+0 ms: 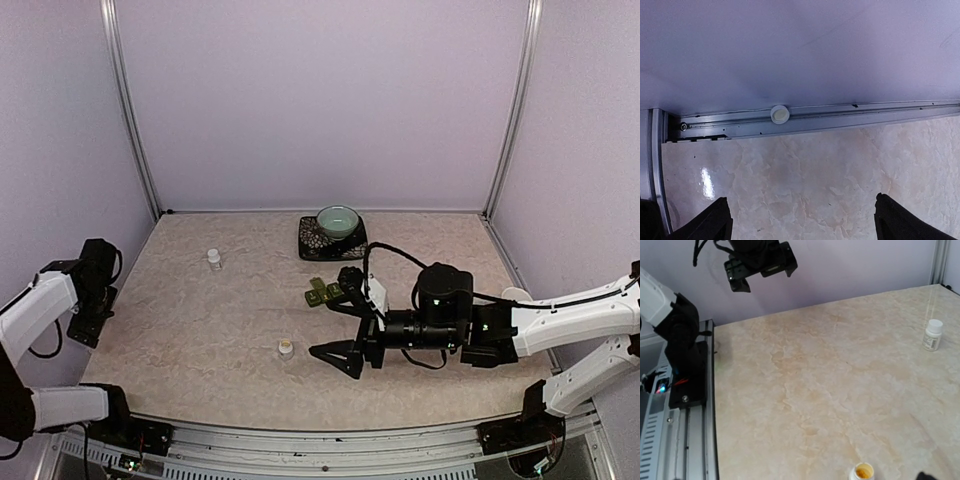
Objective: Sort the pills into containers
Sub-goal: Place the lid of the pill bottle at the corner of the board.
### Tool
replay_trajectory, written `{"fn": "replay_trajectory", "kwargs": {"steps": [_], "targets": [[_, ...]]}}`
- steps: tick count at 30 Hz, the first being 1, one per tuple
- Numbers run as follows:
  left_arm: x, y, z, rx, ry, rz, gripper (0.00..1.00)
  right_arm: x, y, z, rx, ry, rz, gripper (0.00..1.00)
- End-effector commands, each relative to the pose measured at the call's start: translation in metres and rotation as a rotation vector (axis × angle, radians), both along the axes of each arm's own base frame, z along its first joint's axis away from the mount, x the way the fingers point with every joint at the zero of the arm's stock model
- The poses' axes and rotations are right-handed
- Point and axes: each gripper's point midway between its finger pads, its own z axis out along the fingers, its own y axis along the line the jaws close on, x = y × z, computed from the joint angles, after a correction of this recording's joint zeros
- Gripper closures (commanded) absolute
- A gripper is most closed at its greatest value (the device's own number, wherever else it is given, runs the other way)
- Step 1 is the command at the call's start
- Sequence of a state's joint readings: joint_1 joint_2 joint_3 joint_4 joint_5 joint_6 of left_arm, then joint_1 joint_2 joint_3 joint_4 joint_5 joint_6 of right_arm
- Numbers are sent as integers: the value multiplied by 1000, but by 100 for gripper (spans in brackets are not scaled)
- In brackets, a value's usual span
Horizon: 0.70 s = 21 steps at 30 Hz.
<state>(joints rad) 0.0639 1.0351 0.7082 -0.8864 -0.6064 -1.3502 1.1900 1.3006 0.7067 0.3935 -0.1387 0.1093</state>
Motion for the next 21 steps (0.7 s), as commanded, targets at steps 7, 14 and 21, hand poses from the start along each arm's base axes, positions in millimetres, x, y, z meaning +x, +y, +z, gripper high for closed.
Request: {"fn": "replay_trajectory", "kwargs": {"steps": [7, 14, 21], "targets": [[51, -11, -11, -51, 98, -399, 1, -5, 5, 8, -6, -19, 38, 0], [65, -24, -21, -73, 203, -557, 1, -5, 5, 6, -2, -29, 38, 0], [94, -76, 2, -34, 64, -744, 1, 8, 4, -13, -50, 16, -41, 0]]}}
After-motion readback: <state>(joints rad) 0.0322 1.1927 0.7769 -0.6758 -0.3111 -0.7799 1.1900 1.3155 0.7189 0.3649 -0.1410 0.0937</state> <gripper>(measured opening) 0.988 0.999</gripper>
